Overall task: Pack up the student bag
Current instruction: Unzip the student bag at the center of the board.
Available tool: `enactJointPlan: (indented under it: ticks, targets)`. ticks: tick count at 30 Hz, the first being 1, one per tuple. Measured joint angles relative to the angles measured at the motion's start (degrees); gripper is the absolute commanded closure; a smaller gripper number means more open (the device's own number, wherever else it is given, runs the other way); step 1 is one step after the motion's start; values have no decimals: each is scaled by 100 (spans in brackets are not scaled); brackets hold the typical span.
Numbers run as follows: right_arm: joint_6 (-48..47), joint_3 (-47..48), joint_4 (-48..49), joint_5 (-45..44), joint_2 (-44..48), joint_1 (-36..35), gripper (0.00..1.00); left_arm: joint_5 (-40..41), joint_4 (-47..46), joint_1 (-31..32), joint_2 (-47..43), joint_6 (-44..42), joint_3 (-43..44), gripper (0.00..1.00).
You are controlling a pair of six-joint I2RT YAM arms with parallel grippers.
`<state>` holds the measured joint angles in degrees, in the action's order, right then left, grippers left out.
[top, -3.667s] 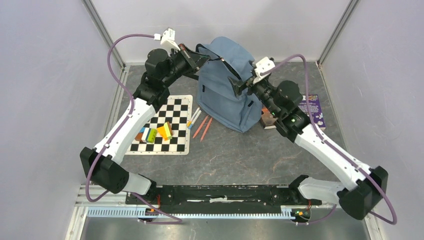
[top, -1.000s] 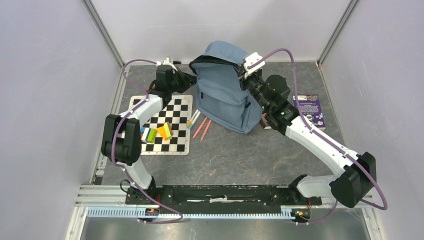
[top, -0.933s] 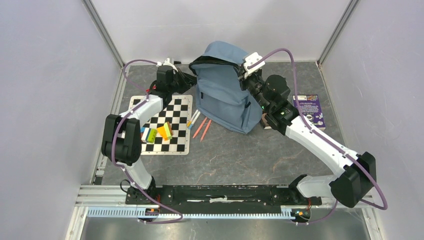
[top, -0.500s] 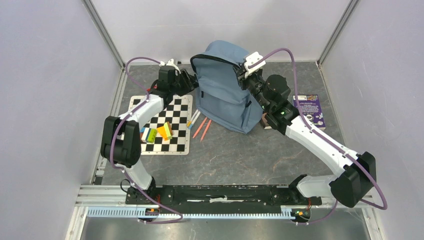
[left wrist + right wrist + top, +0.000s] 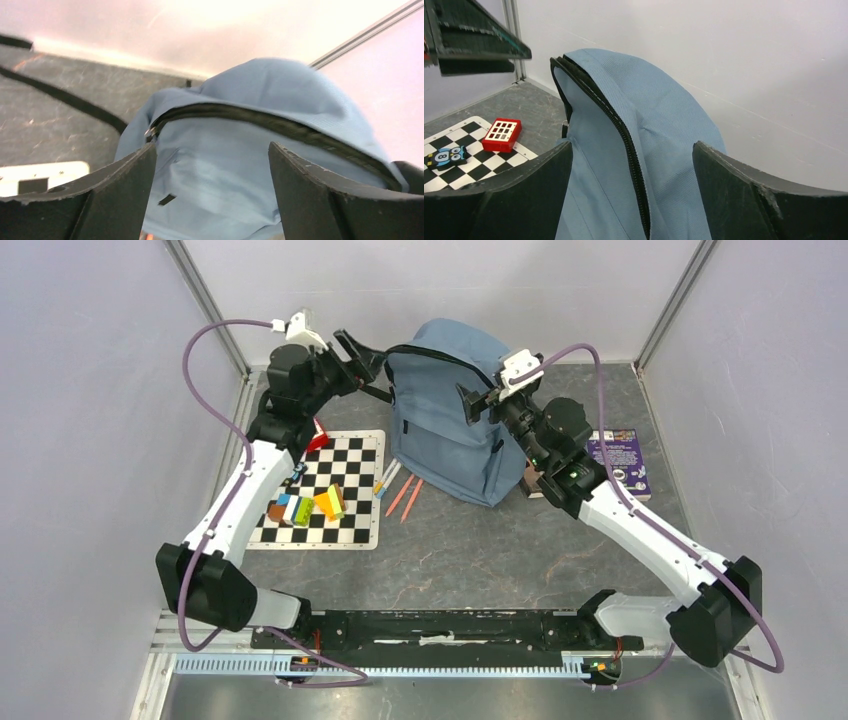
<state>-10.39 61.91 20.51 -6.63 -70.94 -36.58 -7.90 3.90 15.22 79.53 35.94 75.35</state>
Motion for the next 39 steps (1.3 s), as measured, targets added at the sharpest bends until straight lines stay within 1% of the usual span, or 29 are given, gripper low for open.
enactJointPlan:
  ticks: [3,6,8,11,17,22,27,28,33,34,36,39]
  targets:
    - [-7,0,0,-90,68,0,2,-133,-160,11,-7,107,232,6]
    - [-13,22,-66,-181,114,0,2,-271,-236,39,79,299,446,5]
    - [-15,173,-278,-225,103,4,2,-328,-238,59,227,498,684,4]
    - [-15,566,-570,-229,57,11,2,-350,-258,68,404,820,914,2]
    - [2,1292,-833,-103,-79,22,2,-313,-144,68,623,1294,1019,2]
    - [11,1871,-1141,-74,-494,22,2,-295,-20,96,885,1545,1043,3]
    - [13,2361,-1543,-33,-986,28,6,-297,76,181,1154,1626,1128,7]
    - [15,2417,-1604,-7,-1060,33,9,-295,76,192,1172,1637,1128,9]
    - [50,2640,-1893,70,-1338,50,18,-293,103,227,1187,1687,1128,21]
    - [61,2691,-1952,81,-1384,55,18,-293,107,227,1187,1707,1128,22]
    - [92,2789,-2033,120,-1467,66,19,-293,116,227,1187,1720,1128,21]
    - [116,2861,-2094,146,-1519,76,20,-278,131,232,1187,1727,1126,16]
